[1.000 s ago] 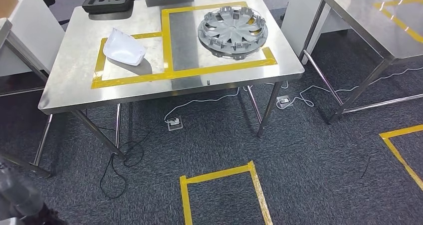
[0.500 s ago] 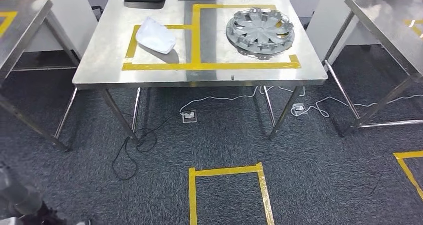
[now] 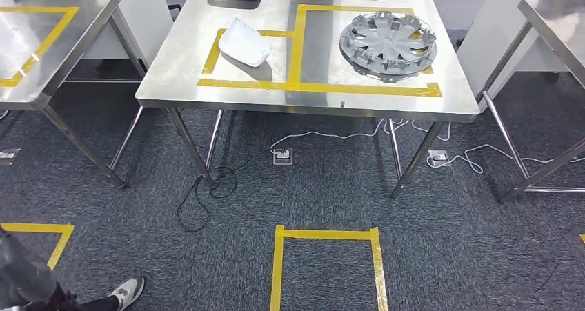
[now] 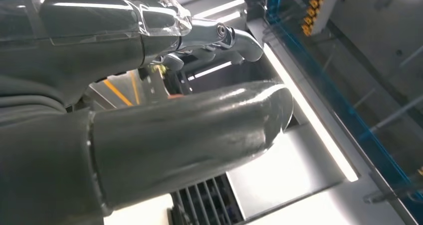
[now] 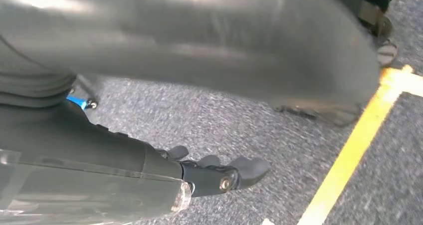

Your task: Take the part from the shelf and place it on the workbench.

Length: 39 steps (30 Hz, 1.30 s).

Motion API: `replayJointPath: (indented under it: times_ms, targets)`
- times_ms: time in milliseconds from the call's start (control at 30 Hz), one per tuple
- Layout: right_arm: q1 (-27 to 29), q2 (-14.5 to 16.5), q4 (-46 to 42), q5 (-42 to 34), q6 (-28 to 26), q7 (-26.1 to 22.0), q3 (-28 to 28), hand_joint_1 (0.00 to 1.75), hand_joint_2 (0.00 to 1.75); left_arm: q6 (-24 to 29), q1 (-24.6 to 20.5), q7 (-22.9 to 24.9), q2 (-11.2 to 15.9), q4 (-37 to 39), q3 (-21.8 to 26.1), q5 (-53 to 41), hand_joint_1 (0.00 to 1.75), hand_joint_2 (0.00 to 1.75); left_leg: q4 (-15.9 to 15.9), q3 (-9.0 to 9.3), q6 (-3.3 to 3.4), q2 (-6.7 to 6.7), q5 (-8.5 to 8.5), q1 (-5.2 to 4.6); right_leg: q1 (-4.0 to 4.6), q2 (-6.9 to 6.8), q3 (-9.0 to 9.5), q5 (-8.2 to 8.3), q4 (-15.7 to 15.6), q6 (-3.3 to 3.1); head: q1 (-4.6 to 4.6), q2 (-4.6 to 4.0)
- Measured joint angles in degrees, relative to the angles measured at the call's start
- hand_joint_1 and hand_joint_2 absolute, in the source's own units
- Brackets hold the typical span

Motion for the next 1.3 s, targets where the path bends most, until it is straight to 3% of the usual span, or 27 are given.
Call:
replayJointPath:
  times_ms: [33, 67, 100, 167, 233, 267, 300, 367, 433, 500, 567, 600, 700, 767, 867, 900, 933, 1000, 1067, 1133, 1167, 1200, 1233, 1300]
  targets:
    - [0.14, -0.03, 0.01, 0.09, 0.07, 0.01, 0.0, 0.0, 0.0, 0.0, 0.11, -0.04, -0.02, -0.02, 0.01, 0.0, 0.0, 0.0, 4.05, -1.67, -0.31, 0.23, -1.89, 0.27, 0.0, -0.61, -0.32, 0.14, 0.04, 0.05, -0.21, 0.0]
    - [0.27, -0.05, 0.01, 0.2, 0.1, 0.02, 0.01, 0.0, 0.0, 0.0, 0.25, -0.07, -0.03, -0.02, 0.01, 0.0, 0.0, 0.0, 6.38, -2.44, -0.52, 0.29, -2.65, 0.51, 0.0, -1.21, -0.57, 0.26, 0.08, 0.13, -0.32, 0.0]
    - [0.33, -0.06, 0.02, 0.31, 0.13, 0.03, 0.01, 0.0, 0.0, 0.0, 0.36, -0.09, -0.04, -0.03, 0.02, 0.0, 0.0, 0.0, 6.25, -1.96, -0.62, 0.41, -2.17, 0.67, 0.0, -1.78, -0.73, 0.36, 0.11, 0.22, -0.4, 0.0]
    - [0.24, -0.04, 0.01, 0.44, 0.16, 0.02, 0.01, 0.0, 0.0, 0.0, 0.46, -0.2, -0.05, -0.09, 0.03, 0.04, 0.0, 0.0, -0.86, 2.58, -0.43, 1.75, 1.45, 0.76, 0.0, -2.65, -0.64, 0.48, 0.12, 0.41, -0.5, 0.0]
    - [0.1, -0.01, -0.02, 0.46, 0.18, 0.01, 0.0, 0.0, 0.0, -0.01, 0.4, -0.3, -0.06, -0.28, 0.03, 0.14, 0.0, 0.0, -9.72, 7.68, 0.17, 4.5, 4.47, 0.41, 0.18, -3.25, -0.44, 0.47, 0.28, 0.85, -0.66, 0.0]
    - [0.09, 0.0, -0.04, 0.47, 0.18, 0.01, 0.0, 0.0, 0.0, -0.01, 0.4, -0.33, -0.06, -0.39, 0.04, 0.19, 0.0, 0.0, -12.24, 8.97, 0.53, 5.33, 5.05, 0.23, 0.27, -3.62, -0.42, 0.49, 0.37, 1.16, -0.67, 0.0]
    - [0.13, 0.0, -0.05, 0.47, 0.18, 0.0, 0.01, 0.0, 0.0, 0.0, 0.43, -0.36, -0.07, -0.48, 0.04, 0.23, 0.0, 0.0, -13.31, 9.34, 0.88, 5.32, 5.14, 0.04, 0.32, -4.09, -0.47, 0.5, 0.43, 1.5, -0.65, -0.01]
    - [0.17, -0.02, -0.05, 0.47, 0.18, -0.01, 0.02, 0.0, 0.0, 0.01, 0.55, -0.39, -0.06, -0.58, 0.06, 0.26, 0.0, 0.0, -13.76, 9.14, 1.64, 3.85, 5.5, 0.06, 0.2, -4.89, -0.46, 0.37, 0.44, 2.24, -0.53, -0.01]
    - [0.16, -0.05, -0.05, 0.47, 0.18, -0.01, 0.02, 0.0, 0.0, 0.01, 0.53, -0.4, -0.08, -0.65, 0.1, 0.28, 0.0, 0.0, -14.1, 8.98, 2.39, 2.3, 6.16, 0.26, 0.04, -3.22, -1.66, -2.01, 3.34, 3.0, -0.31, -0.01]
    - [0.33, -0.06, -0.05, 0.47, 0.19, -0.01, 0.02, 0.0, 0.0, 0.01, 0.51, -0.42, -0.13, -0.68, 0.16, 0.41, 0.0, 0.0, -14.16, 8.56, 2.9, 0.73, 6.67, 0.31, -0.06, -0.95, -5.4, -6.67, 11.74, 3.36, 0.26, 0.0]
    - [0.6, -0.04, -0.05, 0.47, 0.2, -0.01, 0.02, 0.0, 0.0, 0.01, 0.6, -0.42, -0.15, -0.66, 0.19, 0.56, 0.0, 0.0, -14.13, 8.23, 3.1, -0.65, 6.96, 0.24, -0.08, -0.52, -9.04, -9.71, 19.7, 3.36, 0.73, 0.01]
    - [0.67, -0.03, -0.05, 0.47, 0.2, -0.01, 0.02, 0.0, 0.0, 0.01, 0.64, -0.42, -0.15, -0.66, 0.2, 0.6, 0.0, 0.0, -14.12, 8.17, 3.11, -1.07, 7.04, 0.22, -0.08, -0.48, -9.91, -10.19, 21.58, 3.34, 0.82, 0.01]
    - [0.7, -0.03, -0.05, 0.47, 0.2, -0.01, 0.02, 0.0, 0.0, 0.01, 0.68, -0.42, -0.15, -0.66, 0.2, 0.61, 0.0, 0.0, -14.11, 8.16, 3.11, -1.33, 7.07, 0.21, -0.08, -0.46, -10.22, -10.21, 22.2, 3.31, 0.89, 0.01]
    - [0.61, -0.03, -0.04, 0.47, 0.21, -0.01, 0.03, 0.0, 0.0, 0.01, 0.79, -0.44, -0.15, -0.66, 0.21, 0.61, 0.0, 0.0, -14.1, 8.23, 3.06, -2.15, 7.1, 0.2, -0.08, -0.3, -9.34, -8.15, 19.94, 3.08, 1.19, 0.01]
    - [0.22, -0.11, -0.03, 0.47, 0.32, -0.03, 0.03, 0.0, 0.0, 0.0, 1.02, -0.88, -0.14, -1.1, 0.27, 1.02, 0.0, 0.0, -13.56, 7.97, 2.25, -4.97, 6.9, -0.26, -0.04, 2.13, -3.97, -0.52, 5.45, 1.98, 2.12, 0.0]
    - [0.12, -0.09, -0.04, 0.47, 0.39, -0.03, 0.03, 0.0, 0.0, 0.0, 1.07, -1.09, -0.14, -1.35, 0.32, 1.22, 0.0, 0.0, -13.39, 7.74, 1.89, -5.75, 6.76, -0.43, -0.05, 2.65, -2.72, 0.89, 1.96, 1.64, 2.26, 0.0]
    - [0.05, 0.01, -0.05, 0.48, 0.48, -0.03, 0.04, 0.0, 0.0, 0.01, 1.15, -1.24, -0.15, -1.55, 0.37, 1.38, 0.0, 0.0, -13.13, 7.52, 1.64, -5.8, 6.57, -0.46, -0.19, 2.17, -2.57, 1.03, 1.43, 1.43, 2.31, 0.0]
    - [-0.09, 0.15, -0.06, 0.48, 0.59, -0.03, 0.03, 0.0, 0.0, 0.0, 1.19, -1.34, -0.15, -1.73, 0.45, 1.63, 0.0, 0.0, -10.14, 6.02, 1.01, -3.0, 4.35, -0.43, -0.3, 1.31, -2.62, 1.21, 1.23, 1.0, 1.92, -0.01]
    - [-0.05, 0.18, -0.05, 0.47, 0.61, -0.03, 0.02, 0.0, 0.0, -0.01, 1.17, -1.44, -0.16, -1.78, 0.48, 1.89, 0.0, 0.0, -2.34, 2.34, 0.25, 0.25, -0.18, -0.18, -0.26, 0.5, -2.68, 1.33, 1.12, 0.68, 1.21, 0.0]
    - [0.21, 0.15, -0.02, 0.46, 0.61, -0.03, 0.03, 0.0, 0.0, -0.01, 1.2, -1.63, -0.19, -1.77, 0.49, 2.08, 0.0, 0.0, 5.21, -1.36, -0.11, 0.63, -3.3, 0.18, -0.15, -0.43, -2.69, 1.29, 1.11, 0.55, 0.55, 0.0]
    - [0.29, 0.11, -0.01, 0.46, 0.61, -0.03, 0.04, 0.0, 0.0, 0.0, 1.24, -1.78, -0.21, -1.73, 0.49, 2.14, 0.0, 0.0, 6.33, -1.95, -0.06, 0.6, -3.18, 0.25, -0.07, -0.88, -2.67, 1.26, 1.1, 0.53, 0.33, 0.0]
    - [0.29, 0.08, 0.01, 0.44, 0.62, -0.04, 0.04, 0.0, 0.0, -0.01, 1.27, -2.0, -0.22, -1.69, 0.51, 2.22, 0.0, 0.0, 5.06, -1.37, 0.17, 0.64, -1.94, 0.22, 0.03, -1.3, -2.6, 1.22, 1.08, 0.52, 0.13, -0.01]
    - [0.23, 0.04, 0.01, 0.42, 0.66, -0.05, 0.04, 0.0, 0.0, 0.0, 1.29, -2.21, -0.23, -1.64, 0.53, 2.31, 0.0, 0.0, 1.58, 0.38, 0.58, 0.97, 0.14, 0.07, 0.15, -1.65, -2.46, 1.19, 1.02, 0.53, -0.03, -0.01]
    - [0.13, 0.09, -0.02, 0.39, 0.78, -0.08, 0.04, 0.0, 0.0, -0.01, 1.24, -2.58, -0.24, -1.61, 0.62, 2.53, 0.0, 0.0, -7.37, 5.14, 1.85, 3.59, 3.99, -0.73, 0.45, -2.21, -2.04, 1.09, 0.82, 0.64, -0.26, -0.01]
